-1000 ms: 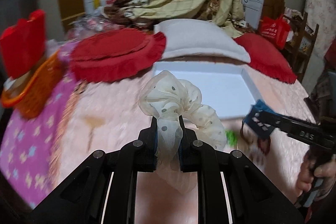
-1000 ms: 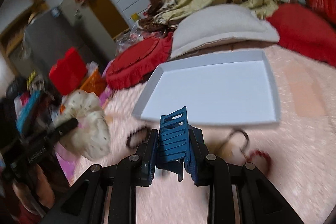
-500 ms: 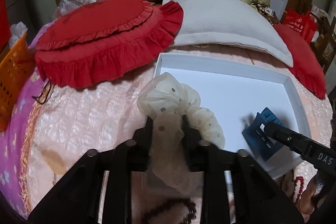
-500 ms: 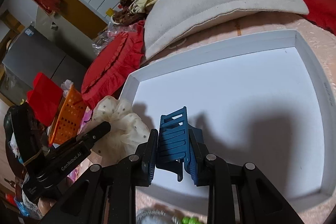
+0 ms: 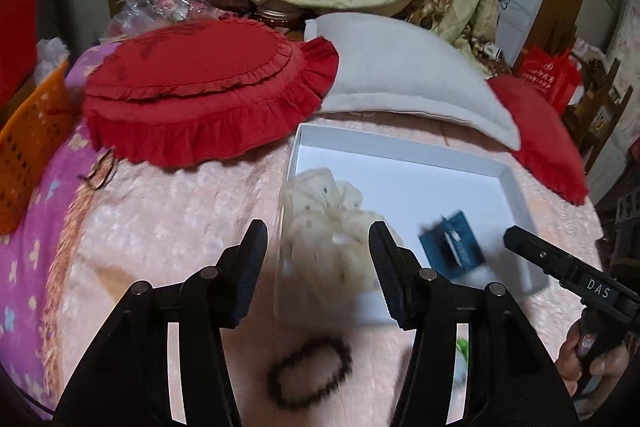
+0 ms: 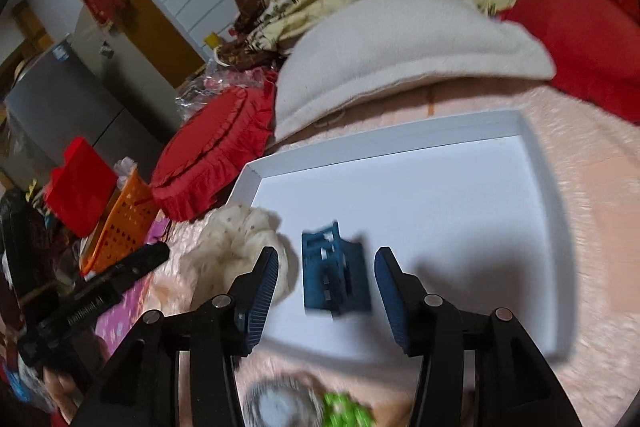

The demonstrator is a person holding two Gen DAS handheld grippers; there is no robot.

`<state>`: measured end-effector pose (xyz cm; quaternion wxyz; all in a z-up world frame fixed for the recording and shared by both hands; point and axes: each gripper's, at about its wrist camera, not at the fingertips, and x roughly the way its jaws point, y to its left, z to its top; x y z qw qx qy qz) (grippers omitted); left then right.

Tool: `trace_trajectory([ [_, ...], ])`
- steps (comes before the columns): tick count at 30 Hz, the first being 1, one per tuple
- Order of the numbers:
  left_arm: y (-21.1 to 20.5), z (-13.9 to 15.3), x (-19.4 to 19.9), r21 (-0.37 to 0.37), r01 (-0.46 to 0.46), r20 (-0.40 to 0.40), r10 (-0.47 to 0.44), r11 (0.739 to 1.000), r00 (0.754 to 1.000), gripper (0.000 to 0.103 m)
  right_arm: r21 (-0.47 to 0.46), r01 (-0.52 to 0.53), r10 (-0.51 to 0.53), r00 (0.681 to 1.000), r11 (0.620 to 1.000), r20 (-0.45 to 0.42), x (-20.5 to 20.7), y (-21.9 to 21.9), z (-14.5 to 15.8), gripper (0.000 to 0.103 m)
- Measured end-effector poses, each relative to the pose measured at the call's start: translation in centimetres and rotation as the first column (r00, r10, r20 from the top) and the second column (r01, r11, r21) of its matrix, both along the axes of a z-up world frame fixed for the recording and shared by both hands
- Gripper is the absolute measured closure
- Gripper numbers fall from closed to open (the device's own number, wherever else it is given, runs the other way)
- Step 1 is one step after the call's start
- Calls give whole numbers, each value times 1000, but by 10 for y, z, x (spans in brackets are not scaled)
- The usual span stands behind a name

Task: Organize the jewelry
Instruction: 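Open the right tool to drop the clip while the left tool releases the scrunchie into the box, then grasp the light blue fuzzy scrunchie with the left tool while the right tool grasps the black hair tie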

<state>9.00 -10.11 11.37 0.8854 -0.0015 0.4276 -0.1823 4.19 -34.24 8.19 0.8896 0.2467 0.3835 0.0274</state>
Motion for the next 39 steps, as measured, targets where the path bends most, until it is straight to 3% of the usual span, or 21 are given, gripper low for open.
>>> trace_trajectory([
  [7, 9, -7, -76, -41, 67, -43, -69, 997, 997, 50, -37, -25, 24, 999, 999, -34, -83, -5, -5, 55],
  [12, -16, -34, -118, -14, 177, -68, -177, 984, 982, 50, -45, -28, 25, 997, 999, -74, -122, -7, -26, 55],
  [14, -34, -47, -130, 29, 218, -70, -216, 975, 974, 50, -36, -20, 17, 996, 999, -85, -130, -9, -33, 55],
  [19, -61, -66, -131, 138, 255, -49, -251, 957, 967, 50, -61, 18, -23, 996, 998, -84, -130, -17, -39, 55],
  [25, -63, -81, -117, 83, 255, -111, -245, 964, 963, 51, -139, 12, -26, 995, 990, -99, -105, -16, -45, 57],
  [26, -62, -83, -116, 76, 253, -120, -243, 965, 963, 54, -156, 7, -23, 994, 988, -106, -99, -14, -48, 58],
  [27, -62, -85, -115, 65, 258, -131, -248, 964, 960, 68, -173, 2, -22, 993, 985, -113, -94, -12, -50, 58],
  [29, -64, -85, -117, 52, 271, -144, -261, 961, 955, 75, -213, -9, -19, 992, 977, -127, -86, -8, -54, 60],
  [32, -66, -79, -125, 58, 284, -132, -275, 957, 952, 82, -278, -38, -7, 987, 960, -158, -75, 1, -62, 66],
  [35, -61, -67, -137, 84, 283, -103, -274, 956, 956, 84, -351, -47, -7, 988, 935, -153, -72, 10, -64, 81],
  [36, -58, -60, -143, 93, 281, -85, -274, 955, 958, 84, -351, -52, -2, 988, 935, -154, -72, 11, -64, 84],
  [38, -50, -48, -152, 97, 280, -54, -276, 955, 960, 84, -346, -58, 5, 988, 936, -152, -73, 11, -64, 100],
  [39, -47, -43, -154, 96, 277, -44, -274, 956, 961, 84, -341, -56, 3, 988, 938, -155, -74, 10, -63, 101],
])
